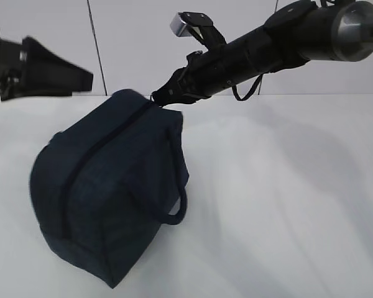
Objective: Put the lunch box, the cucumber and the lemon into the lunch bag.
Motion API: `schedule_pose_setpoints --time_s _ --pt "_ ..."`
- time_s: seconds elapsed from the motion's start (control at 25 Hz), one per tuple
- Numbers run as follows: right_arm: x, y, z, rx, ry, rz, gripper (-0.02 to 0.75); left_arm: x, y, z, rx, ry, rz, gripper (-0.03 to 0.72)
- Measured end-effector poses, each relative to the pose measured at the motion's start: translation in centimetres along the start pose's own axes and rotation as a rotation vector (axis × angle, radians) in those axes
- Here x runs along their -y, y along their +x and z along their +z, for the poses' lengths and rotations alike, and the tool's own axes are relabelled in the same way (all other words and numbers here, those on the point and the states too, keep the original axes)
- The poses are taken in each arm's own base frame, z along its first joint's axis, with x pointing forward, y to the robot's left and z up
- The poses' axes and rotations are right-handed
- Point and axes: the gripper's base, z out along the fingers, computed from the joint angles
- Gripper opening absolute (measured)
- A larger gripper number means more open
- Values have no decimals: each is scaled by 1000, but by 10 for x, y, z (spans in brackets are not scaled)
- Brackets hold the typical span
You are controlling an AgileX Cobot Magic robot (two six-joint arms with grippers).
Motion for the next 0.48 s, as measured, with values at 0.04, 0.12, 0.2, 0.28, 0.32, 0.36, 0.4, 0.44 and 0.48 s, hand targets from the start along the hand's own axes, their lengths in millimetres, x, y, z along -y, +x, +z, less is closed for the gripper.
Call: schedule_pose_setpoints --time_s 0.04,0.12,0.2,0.28,0.32,0.36,0.4,0.44,0.48 --pt "0 0 0 -1 -2 0 8 3 -11 -3 24 -12 23 453" --pt "0 0 0 1 -5 3 8 4 -26 -5 41 -32 38 453" --pt "-1 0 0 2 -7 4 8 3 -37 -5 44 -47 44 453" --pt "-1 -1 0 7 -13 10 8 -1 -43 -1 36 -57 33 453" --pt "-1 -1 0 10 -16 13 8 -4 -45 1 28 -62 28 453" --pt "-2 -1 0 11 -17 14 8 -8 -45 6 8 -62 19 453" --pt "-2 -1 0 12 -19 15 8 -13 -45 11 -21 -59 6 453" --pt "-2 -1 0 12 -19 15 8 -18 -45 17 -49 -54 -1 453" --pt "-2 -1 0 15 -20 18 8 -21 -46 21 -71 -44 -6 453"
